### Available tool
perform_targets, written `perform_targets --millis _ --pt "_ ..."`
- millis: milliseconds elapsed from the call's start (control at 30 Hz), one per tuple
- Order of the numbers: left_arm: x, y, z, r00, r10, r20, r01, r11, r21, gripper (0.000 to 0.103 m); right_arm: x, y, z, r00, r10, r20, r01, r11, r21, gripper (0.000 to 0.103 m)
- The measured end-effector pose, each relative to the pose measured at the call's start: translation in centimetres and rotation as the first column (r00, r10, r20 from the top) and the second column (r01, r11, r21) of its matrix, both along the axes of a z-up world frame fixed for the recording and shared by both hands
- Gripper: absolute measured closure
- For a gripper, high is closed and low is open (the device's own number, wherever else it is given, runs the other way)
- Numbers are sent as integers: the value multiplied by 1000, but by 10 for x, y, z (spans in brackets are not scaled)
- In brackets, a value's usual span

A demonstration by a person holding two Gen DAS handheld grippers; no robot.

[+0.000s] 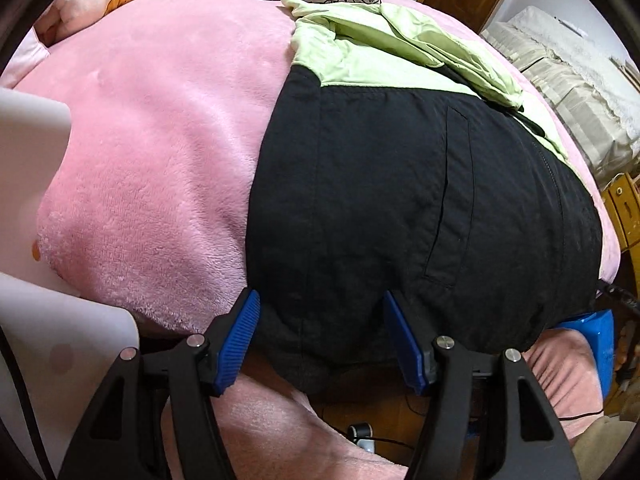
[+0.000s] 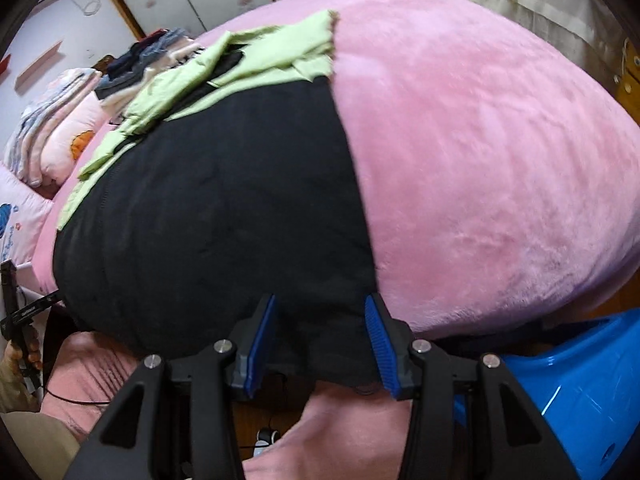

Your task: Fold large clothes

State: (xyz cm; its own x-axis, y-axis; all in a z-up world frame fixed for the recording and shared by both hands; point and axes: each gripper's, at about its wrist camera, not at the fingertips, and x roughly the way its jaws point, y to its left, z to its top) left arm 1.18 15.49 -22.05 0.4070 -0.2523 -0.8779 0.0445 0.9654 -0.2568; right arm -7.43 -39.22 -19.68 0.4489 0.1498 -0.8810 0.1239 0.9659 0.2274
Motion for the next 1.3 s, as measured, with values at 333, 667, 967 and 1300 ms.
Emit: perform_targets --millis 333,667,967,1300 --pt "-13 14 -12 999 15 -47 -16 1000 -23 41 4 -6 -13 1000 8 1 -8 1000 5 55" --pt "-8 6 -17 999 -5 -54 5 1000 3 30 11 6 -12 997 74 5 -74 997 -25 55" --pt "-4 -12 19 997 -1 -78 3 1000 30 100 11 39 23 977 203 63 -197 976 -98 93" --pt "45 14 142 974 188 129 -117 898 -424 101 37 14 123 935 81 346 -130 984 120 99"
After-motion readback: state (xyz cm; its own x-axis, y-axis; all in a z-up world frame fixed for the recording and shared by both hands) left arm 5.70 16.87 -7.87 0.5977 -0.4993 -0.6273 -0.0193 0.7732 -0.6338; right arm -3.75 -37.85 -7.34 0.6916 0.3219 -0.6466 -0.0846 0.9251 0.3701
